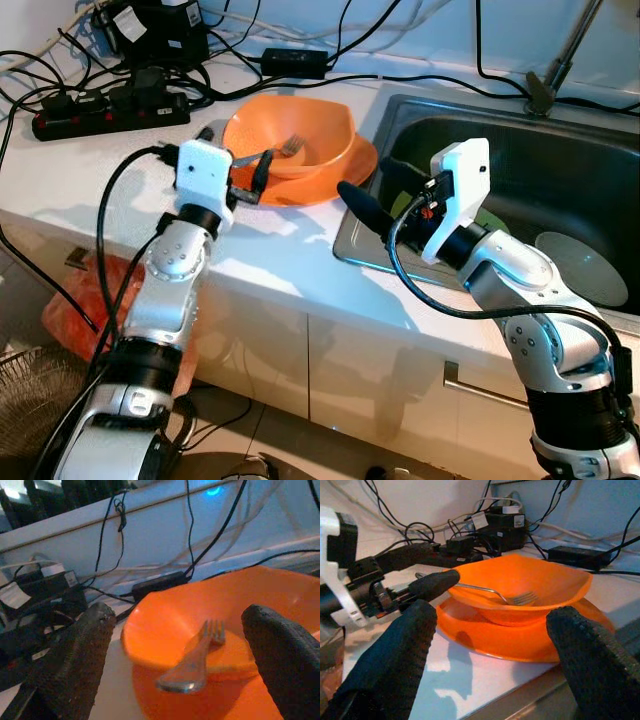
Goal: Kitchen organization
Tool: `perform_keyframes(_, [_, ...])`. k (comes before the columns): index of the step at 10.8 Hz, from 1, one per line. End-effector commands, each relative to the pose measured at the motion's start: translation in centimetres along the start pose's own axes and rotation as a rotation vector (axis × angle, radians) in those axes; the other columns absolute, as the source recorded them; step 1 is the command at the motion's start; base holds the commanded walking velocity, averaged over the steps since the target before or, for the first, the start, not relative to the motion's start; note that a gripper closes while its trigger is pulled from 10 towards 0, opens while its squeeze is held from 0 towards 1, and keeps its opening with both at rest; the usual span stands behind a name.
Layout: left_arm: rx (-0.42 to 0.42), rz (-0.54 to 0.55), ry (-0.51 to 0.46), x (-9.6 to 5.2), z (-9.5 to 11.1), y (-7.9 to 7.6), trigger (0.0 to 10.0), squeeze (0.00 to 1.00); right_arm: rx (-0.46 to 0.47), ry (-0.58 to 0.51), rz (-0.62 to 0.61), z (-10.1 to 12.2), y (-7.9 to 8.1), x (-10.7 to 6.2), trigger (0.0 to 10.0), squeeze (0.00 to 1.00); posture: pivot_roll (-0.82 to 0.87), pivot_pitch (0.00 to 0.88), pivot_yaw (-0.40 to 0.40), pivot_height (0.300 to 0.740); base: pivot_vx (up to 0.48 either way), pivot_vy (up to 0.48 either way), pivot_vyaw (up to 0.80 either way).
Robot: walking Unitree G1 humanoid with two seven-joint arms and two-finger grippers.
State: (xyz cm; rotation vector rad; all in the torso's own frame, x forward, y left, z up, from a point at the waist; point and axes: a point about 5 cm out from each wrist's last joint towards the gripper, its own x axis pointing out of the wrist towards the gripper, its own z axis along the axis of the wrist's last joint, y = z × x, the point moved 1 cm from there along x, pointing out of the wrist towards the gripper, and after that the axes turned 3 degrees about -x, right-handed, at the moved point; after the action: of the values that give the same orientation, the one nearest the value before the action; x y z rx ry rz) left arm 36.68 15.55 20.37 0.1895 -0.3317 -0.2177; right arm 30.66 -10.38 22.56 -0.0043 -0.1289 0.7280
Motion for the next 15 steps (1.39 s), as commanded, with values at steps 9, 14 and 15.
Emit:
perform_keyframes(9, [-0.054, -0.011, -0.055, 1.4, -0.7, -1.6, 0.0, 0.0, -0.01, 0.006, -0.007, 0.8, 0.0, -0.6, 10.0, 0.0, -0.01, 0.1, 0.025, 0.74, 0.0, 0.0, 0.0])
perform_keyframes(14, [-0.056, -0.002, -0.061, 1.6, -0.8, -1.5, 0.0, 0.0, -0.012, 0.005, -0.022, 0.9, -0.3, -0.4, 10.0, 0.0, -0.01, 0.101, 0.025, 0.74, 0.0, 0.0, 0.0])
perform_keyframes(15, [-0.059, -0.004, -0.064, 1.6, -0.8, -1.5, 0.0, 0.0, -0.013, 0.003, -0.027, 0.9, -0.4, -0.4, 10.0, 0.0, -0.01, 0.101, 0.025, 0.74, 0.0, 0.0, 0.0])
